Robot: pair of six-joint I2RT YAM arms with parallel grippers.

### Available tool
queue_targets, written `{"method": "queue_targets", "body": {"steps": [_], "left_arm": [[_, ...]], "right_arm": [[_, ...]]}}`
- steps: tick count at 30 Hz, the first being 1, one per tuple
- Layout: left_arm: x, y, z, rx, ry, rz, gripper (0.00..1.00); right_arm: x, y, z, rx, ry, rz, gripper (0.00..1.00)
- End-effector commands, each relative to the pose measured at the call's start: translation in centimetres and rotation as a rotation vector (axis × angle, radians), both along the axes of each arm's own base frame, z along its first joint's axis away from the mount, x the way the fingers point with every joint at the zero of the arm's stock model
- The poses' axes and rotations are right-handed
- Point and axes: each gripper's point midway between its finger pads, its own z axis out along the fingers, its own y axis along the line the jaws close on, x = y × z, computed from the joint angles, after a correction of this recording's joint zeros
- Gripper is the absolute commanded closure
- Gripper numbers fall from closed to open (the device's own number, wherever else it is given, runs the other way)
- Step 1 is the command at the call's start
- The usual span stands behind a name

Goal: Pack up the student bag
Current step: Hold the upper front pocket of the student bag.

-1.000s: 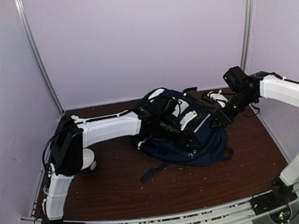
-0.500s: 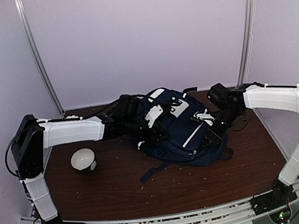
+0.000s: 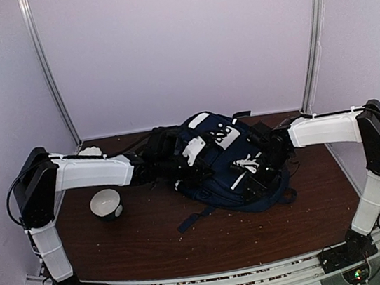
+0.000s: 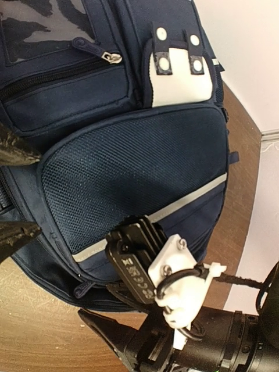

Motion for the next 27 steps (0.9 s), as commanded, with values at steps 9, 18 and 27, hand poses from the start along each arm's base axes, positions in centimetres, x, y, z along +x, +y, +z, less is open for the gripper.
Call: {"method": "queue_targets", "body": {"steps": [9, 18, 27], "left_arm": [[0.1, 0.5, 1.8, -0.085, -0.021, 0.060, 0.65], [-0.3, 0.1, 2.0, -0.107, -0.037, 0.059, 0.65], [-2.0, -1.0, 1.2, -0.045, -0.158, -0.020, 0.65]], "right_arm": [[5.5, 1.3, -1.8, -0.046, -0.075, -0.257, 0.63], [6.4, -0.1, -0.8, -0.034, -0.072, -0.308, 0.98], [5.0, -1.8, 2.4, -0.013, -0.110, -0.203, 1.00]]}}
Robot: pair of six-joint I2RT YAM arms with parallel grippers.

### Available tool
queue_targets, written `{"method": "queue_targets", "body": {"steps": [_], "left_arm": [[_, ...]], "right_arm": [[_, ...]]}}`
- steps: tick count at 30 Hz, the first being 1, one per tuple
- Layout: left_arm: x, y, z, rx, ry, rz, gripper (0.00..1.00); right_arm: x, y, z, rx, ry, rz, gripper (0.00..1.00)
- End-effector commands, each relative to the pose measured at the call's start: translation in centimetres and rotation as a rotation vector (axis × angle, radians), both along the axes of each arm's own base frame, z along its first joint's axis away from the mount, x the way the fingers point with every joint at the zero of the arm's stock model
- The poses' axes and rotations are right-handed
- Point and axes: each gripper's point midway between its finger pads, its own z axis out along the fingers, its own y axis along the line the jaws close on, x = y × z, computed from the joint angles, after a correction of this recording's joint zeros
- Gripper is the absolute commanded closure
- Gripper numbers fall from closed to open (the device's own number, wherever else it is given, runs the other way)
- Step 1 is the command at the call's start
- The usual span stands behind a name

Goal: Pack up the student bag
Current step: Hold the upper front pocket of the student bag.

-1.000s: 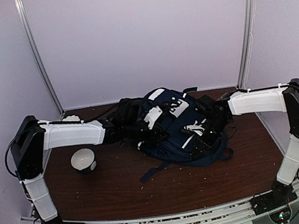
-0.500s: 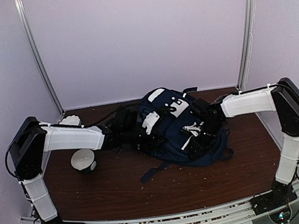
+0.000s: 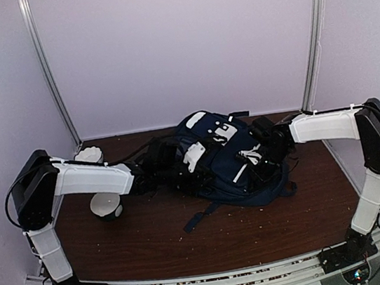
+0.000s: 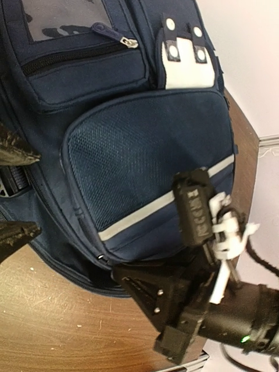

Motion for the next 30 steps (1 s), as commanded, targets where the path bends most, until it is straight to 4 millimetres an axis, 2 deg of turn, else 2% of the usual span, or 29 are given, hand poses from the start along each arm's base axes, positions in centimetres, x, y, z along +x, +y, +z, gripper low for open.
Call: {"method": "queue_targets", "body": {"steps": [1, 2, 4, 5, 7, 15, 24, 30], "left_arm": [[-1.5, -1.3, 2.0, -0.005, -0.176, -0.079, 0.64], [-2.3, -1.7, 2.1, 0.009, -0.230, -0.114, 0.62], [-3.9, -2.6, 2.0, 0.053, -0.360, -0.179, 0.38], [-4.2, -2.9, 2.0, 0.091, -0.447, -0.192, 0.37], [-4.8, -3.6, 2.0, 0.123, -0.538, -0.216, 0.37], [-3.6, -5.7, 2.1, 0.140, -0.688, -0.228, 0.38], [-2.6, -8.3, -0.4, 0.234, -0.720, -0.294, 0.52], [-1.7, -9.1, -2.5, 0.331, -0.753, -0.287, 0.60]], "right_arm": [[1.3, -0.5, 2.7, 0.006, -0.131, 0.075, 1.00], [1.1, -0.6, 2.7, 0.003, -0.127, 0.095, 1.00], [0.6, -0.8, 2.7, -0.011, -0.110, 0.138, 1.00], [0.2, -0.8, 2.7, -0.008, -0.101, 0.161, 1.00], [-0.1, -1.1, 2.9, -0.011, -0.103, 0.193, 1.00], [-0.1, -1.4, 5.1, 0.026, -0.176, 0.247, 1.00], [-0.2, -1.4, 5.7, 0.043, -0.182, 0.257, 1.00], [-0.2, -1.4, 5.9, 0.051, -0.188, 0.253, 1.00]]}}
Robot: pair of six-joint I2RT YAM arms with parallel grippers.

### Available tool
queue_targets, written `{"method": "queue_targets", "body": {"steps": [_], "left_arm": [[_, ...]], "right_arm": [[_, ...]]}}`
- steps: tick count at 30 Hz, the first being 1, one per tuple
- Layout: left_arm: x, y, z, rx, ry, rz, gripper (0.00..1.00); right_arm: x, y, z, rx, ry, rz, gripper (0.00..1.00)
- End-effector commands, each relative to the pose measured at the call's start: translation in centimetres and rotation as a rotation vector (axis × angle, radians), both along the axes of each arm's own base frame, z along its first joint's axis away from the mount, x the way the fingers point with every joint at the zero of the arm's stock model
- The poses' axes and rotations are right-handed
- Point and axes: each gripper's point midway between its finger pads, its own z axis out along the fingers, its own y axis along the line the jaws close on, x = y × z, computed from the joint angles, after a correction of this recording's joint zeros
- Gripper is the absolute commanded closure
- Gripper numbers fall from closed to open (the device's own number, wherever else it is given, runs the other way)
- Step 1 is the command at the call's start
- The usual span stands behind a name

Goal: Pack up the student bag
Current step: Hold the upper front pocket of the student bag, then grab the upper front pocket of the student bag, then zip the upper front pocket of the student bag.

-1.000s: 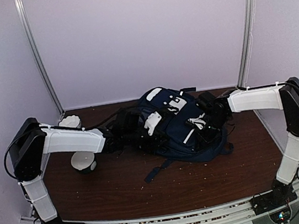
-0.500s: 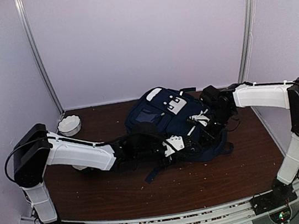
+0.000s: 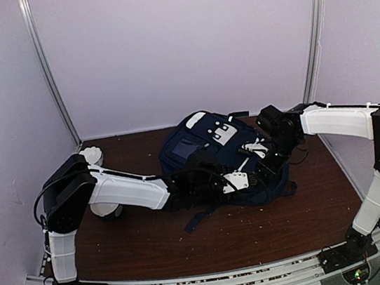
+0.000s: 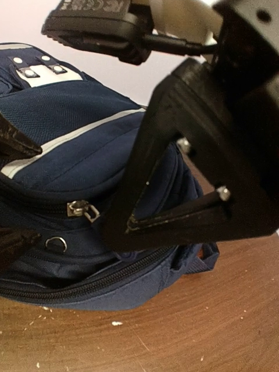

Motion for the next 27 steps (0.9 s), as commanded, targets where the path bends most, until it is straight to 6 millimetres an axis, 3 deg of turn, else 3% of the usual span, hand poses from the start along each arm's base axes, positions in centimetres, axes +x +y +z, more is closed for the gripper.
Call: {"method": "queue_targets", "body": {"steps": [1, 7, 11, 21, 27], "left_arm": [[1.0, -0.9, -0.8, 0.059, -0.078, 0.032, 0.63], [2.0, -1.0, -2.0, 0.123, -0.142, 0.082, 0.77], [2.0, -1.0, -1.6, 0.149, -0.144, 0.098, 0.95], [1.5, 0.1, -0.5, 0.127, -0.118, 0.113, 1.00], [0.0, 0.7, 0.2, 0.109, -0.062, 0.073, 1.00]], "right_arm": [[0.3, 0.3, 2.3, 0.047, -0.044, 0.005, 1.00], [0.2, -0.2, 2.0, 0.031, -0.042, 0.000, 1.00], [1.1, -2.3, 1.1, -0.026, -0.049, -0.058, 1.00], [4.3, -8.3, -1.0, -0.130, -0.061, -0.194, 1.00], [8.5, -12.2, -1.3, -0.187, -0.120, -0.280, 1.00]]}}
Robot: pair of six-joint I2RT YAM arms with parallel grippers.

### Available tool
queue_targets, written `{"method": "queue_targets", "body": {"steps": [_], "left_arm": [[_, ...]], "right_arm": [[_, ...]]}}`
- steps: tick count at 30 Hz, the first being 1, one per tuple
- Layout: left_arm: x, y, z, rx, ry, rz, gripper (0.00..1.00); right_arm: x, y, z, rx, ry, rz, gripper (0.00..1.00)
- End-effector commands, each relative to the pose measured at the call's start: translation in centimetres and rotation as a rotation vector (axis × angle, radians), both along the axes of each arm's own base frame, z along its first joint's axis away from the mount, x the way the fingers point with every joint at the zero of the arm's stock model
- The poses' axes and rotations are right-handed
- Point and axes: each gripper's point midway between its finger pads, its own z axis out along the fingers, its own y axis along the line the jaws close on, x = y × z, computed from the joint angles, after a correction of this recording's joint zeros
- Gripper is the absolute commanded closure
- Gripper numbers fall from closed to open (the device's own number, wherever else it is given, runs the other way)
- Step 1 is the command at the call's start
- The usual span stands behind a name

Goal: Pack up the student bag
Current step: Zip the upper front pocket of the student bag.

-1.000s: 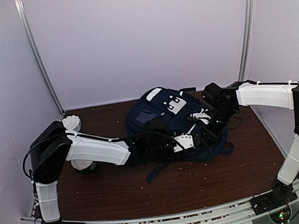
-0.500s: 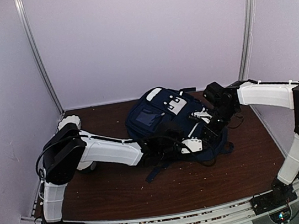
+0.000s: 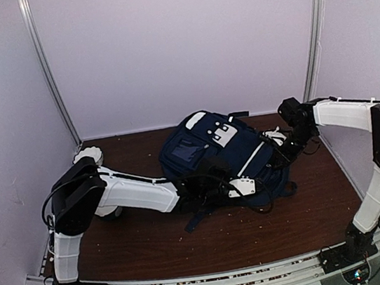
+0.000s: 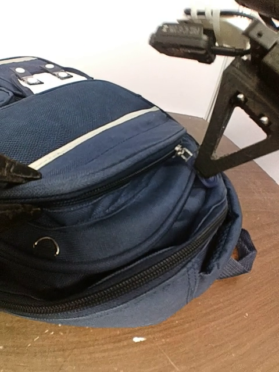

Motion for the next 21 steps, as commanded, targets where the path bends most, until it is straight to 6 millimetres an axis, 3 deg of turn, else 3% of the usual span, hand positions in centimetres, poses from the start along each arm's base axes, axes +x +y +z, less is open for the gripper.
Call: {"method": "queue_targets", "body": {"steps": [1, 5, 9, 14, 18, 21], "left_arm": [[-1.4, 1.2, 2.0, -0.021, 0.065, -0.013, 1.00], [-2.7, 2.7, 2.1, 0.015, 0.135, -0.023, 1.00], [-3.4, 5.3, 1.8, 0.050, 0.171, 0.021, 1.00], [-3.3, 10.7, 0.9, 0.102, 0.262, 0.167, 0.99], [-0.9, 16.9, 0.3, 0.089, 0.386, 0.394, 0.93], [-0.3, 20.1, 0.9, 0.049, 0.362, 0.472, 0.84]], "right_arm": [[4.4, -5.0, -0.2, -0.127, -0.078, -0.102, 1.00], [6.9, -6.9, -0.3, -0.135, -0.106, -0.141, 1.00], [7.4, -6.2, 0.2, -0.121, -0.136, -0.079, 1.00], [3.3, -1.5, 1.1, -0.040, -0.129, 0.096, 1.00], [-0.4, 3.2, 1.9, 0.026, -0.118, 0.208, 1.00], [-2.6, 7.1, 3.3, 0.086, -0.137, 0.286, 1.00]]}}
